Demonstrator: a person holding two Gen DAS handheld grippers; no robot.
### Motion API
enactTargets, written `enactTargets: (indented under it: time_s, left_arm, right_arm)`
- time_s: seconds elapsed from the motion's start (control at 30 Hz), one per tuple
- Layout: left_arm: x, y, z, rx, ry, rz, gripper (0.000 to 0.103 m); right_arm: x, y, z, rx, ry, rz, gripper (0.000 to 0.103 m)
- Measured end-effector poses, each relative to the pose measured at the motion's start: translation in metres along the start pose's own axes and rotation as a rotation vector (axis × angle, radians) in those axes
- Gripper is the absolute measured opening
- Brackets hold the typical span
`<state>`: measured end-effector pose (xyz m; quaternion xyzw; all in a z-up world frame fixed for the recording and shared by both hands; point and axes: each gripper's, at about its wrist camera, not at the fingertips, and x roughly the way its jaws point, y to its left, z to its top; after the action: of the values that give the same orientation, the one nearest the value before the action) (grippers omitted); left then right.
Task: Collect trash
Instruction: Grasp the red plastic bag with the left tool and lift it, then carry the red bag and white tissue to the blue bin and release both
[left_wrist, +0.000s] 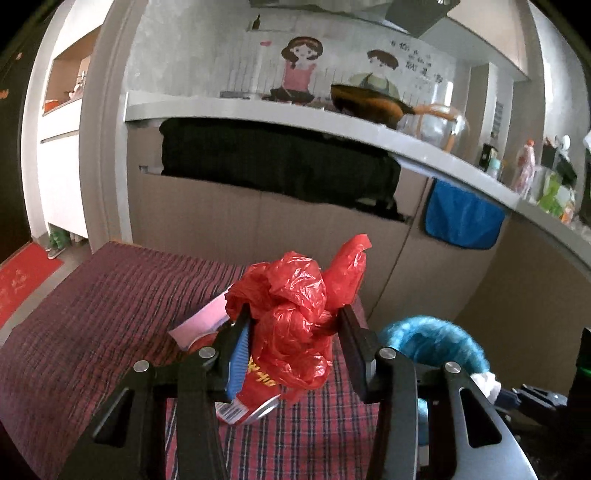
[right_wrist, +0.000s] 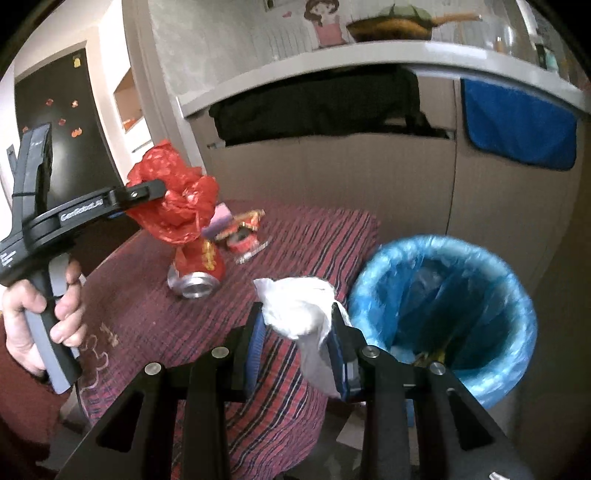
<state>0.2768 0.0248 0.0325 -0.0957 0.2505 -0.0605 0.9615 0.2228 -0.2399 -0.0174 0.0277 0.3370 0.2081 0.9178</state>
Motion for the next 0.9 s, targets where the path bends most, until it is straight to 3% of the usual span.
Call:
enactTargets:
  time_s: [0.2,0.47,0.7,0.9]
  left_arm:
    - [-0.029,-0.024,0.005,0.051,-0.038,-0.042,0.045]
    - [-0.046,-0.088,0.001,0.132,-0.06,-0.127,0.045]
    - [-0.041,-0.143,-0.014,0.186,-0.053,-0.188,0.045]
    - [-0.026,-0.181,-0.029,0.247,-0.043,-0.193,0.045]
  right_arm:
    - [-0.027,0.001,0.017,-0.042,-0.073,-0.04,0.03]
    - [-0.074,-0.011,0.031,-0.084,-0.179,-0.137,0.03]
    - [-0.112,-0.036,0.034,-0.061,-0.25,-0.204,0.03]
    - [-0.123,-0.062,0.03,-0.018,-0.262,-0.239,0.03]
